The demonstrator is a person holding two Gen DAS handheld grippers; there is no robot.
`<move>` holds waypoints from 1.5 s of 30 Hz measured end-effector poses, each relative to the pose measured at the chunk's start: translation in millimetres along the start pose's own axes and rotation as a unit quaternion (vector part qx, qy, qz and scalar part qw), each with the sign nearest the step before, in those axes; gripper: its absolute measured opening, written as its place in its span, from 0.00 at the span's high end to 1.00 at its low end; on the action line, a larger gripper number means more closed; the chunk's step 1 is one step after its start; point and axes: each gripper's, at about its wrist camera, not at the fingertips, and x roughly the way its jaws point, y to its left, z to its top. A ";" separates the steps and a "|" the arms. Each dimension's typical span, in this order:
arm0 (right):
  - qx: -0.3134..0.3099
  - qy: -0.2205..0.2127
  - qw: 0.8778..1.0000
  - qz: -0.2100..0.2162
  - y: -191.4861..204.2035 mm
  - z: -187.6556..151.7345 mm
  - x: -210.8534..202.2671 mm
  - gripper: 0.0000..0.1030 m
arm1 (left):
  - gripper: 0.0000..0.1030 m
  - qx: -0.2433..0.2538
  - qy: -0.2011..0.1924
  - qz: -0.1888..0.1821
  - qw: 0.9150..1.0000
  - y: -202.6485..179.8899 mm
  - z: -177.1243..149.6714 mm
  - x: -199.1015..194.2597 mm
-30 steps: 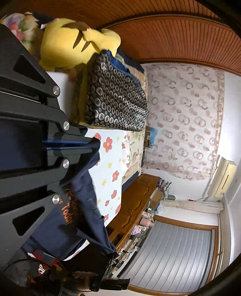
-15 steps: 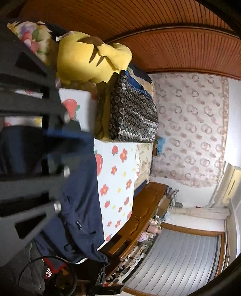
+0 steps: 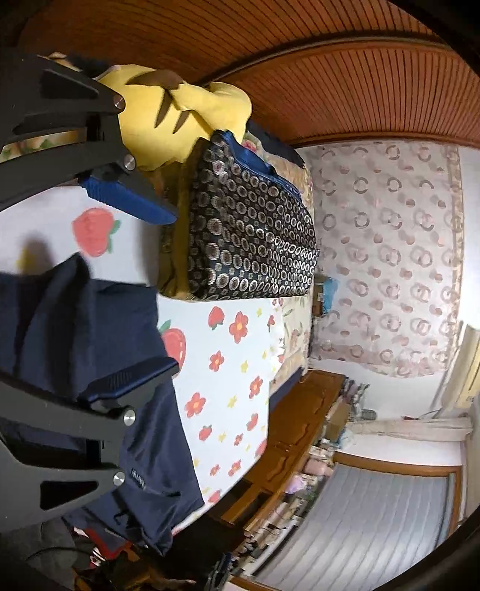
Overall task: Fold small clothes
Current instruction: 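Lift the hem with both grippers, fold it toward the collar, release, then grasp the folded T-shirt edge with both grippers and lift it up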
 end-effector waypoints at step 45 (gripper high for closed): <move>0.049 0.129 0.987 0.086 -23.1 -33.2 109.5 0.90 | 0.90 0.016 0.086 -0.047 0.995 -22.8 -22.0 67.8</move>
